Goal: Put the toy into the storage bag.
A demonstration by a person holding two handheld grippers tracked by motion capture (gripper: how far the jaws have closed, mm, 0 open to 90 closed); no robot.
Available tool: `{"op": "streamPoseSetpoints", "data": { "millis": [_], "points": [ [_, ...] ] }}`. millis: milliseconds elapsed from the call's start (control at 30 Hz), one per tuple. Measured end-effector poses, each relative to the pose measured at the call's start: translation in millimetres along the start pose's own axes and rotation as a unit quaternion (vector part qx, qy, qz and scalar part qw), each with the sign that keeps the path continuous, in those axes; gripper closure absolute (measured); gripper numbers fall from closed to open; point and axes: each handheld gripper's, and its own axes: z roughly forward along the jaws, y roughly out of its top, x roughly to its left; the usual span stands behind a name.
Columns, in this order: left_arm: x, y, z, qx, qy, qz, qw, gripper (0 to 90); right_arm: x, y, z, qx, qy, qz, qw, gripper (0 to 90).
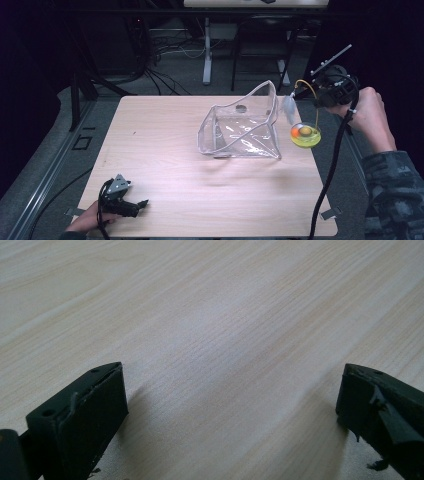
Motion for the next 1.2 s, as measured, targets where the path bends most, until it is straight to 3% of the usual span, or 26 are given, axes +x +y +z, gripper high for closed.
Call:
{"op": "streamPoseSetpoints", "data": {
  "millis": [533, 1200],
  "points": [
    [-0.2, -0.1, 0.0, 0.000, 0.001, -0.002, 1.0000, 0.0, 3.1, 33.8, -22.8, 0.011, -0.015, -0.022, 0.9996, 88.2],
    [-0.1, 0.0, 0.1, 0.000, 0.000, -0.001, 1.0000, 0.0, 1.3, 71.3, -53.2, -0.012, -0.053, -0.027, 0.9982, 88.2]
  ]
}}
